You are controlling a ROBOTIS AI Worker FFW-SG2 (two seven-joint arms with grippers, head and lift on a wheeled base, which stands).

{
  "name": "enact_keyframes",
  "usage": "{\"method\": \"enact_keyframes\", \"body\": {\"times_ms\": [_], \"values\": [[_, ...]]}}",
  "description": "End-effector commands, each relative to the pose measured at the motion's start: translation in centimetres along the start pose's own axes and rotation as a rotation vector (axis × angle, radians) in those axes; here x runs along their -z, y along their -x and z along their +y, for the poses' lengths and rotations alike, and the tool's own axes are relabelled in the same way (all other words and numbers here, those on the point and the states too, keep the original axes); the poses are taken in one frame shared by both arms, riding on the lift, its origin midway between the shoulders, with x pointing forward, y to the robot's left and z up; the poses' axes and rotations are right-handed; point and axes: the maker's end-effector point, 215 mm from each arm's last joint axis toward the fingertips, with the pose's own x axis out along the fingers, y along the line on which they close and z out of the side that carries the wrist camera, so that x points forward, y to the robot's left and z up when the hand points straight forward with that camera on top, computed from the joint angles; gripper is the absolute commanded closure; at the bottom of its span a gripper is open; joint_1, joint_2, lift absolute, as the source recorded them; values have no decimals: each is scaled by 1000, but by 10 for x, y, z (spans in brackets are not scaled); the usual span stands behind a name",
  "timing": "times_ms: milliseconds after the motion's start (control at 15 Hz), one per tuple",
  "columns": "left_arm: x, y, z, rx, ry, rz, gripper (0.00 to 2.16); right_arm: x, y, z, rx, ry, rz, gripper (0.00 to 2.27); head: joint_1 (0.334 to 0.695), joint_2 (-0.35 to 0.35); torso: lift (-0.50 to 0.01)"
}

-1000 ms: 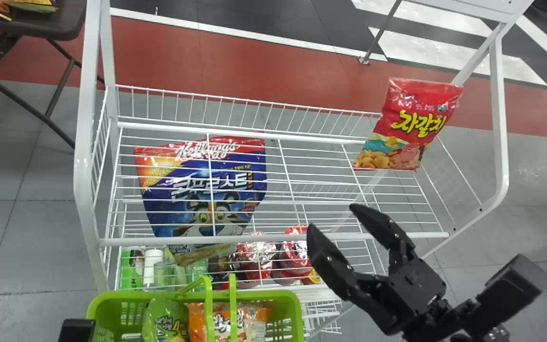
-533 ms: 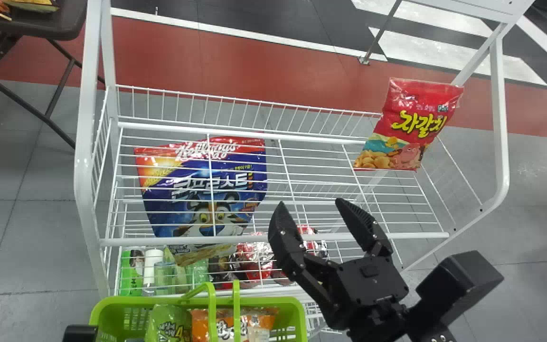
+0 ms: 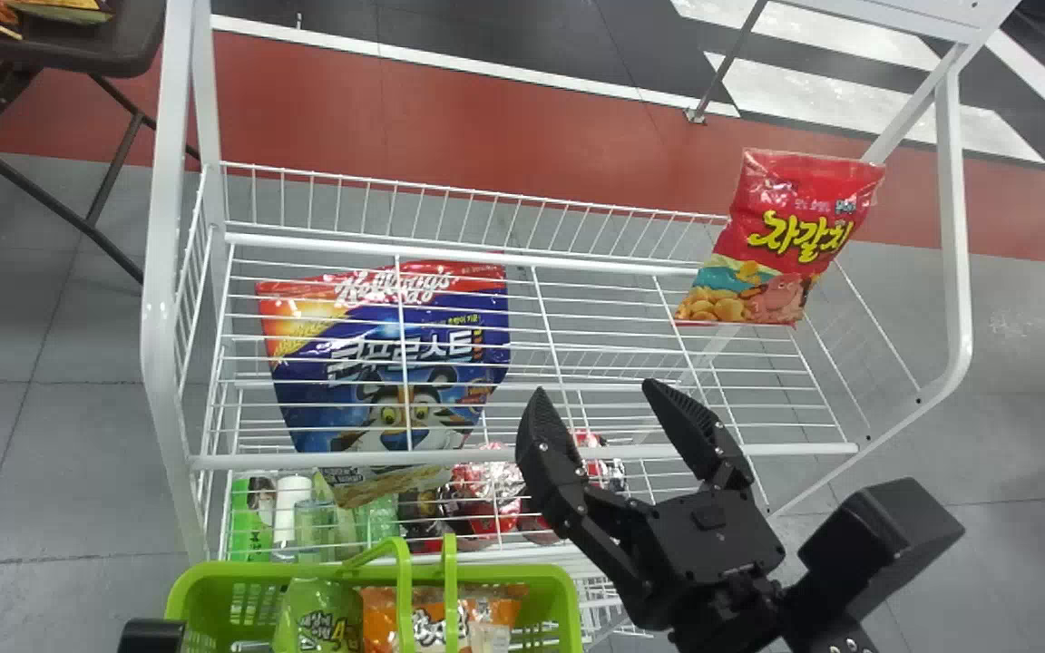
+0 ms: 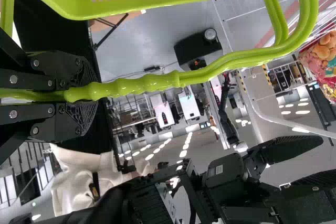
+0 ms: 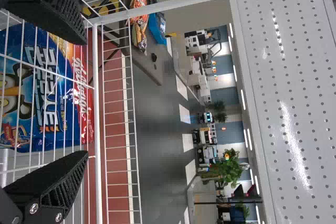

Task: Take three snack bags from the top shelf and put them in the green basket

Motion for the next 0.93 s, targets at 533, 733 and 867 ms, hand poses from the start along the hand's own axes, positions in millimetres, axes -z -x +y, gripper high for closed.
{"method": "enact_keyframes", "body": {"times_ms": [533, 733, 867], "values": [[-2, 1, 1, -1, -1, -2, 1362, -1, 0, -3, 1, 9, 0, 63, 695, -350, -44], [-1, 1, 1, -1, 1, -2, 1359, -1, 0, -4, 4, 10, 4, 63, 695, -350, -44], [-2, 1, 1, -1, -1, -2, 1362, -3, 0, -4, 3, 12, 1, 63, 695, -350, -44]]}}
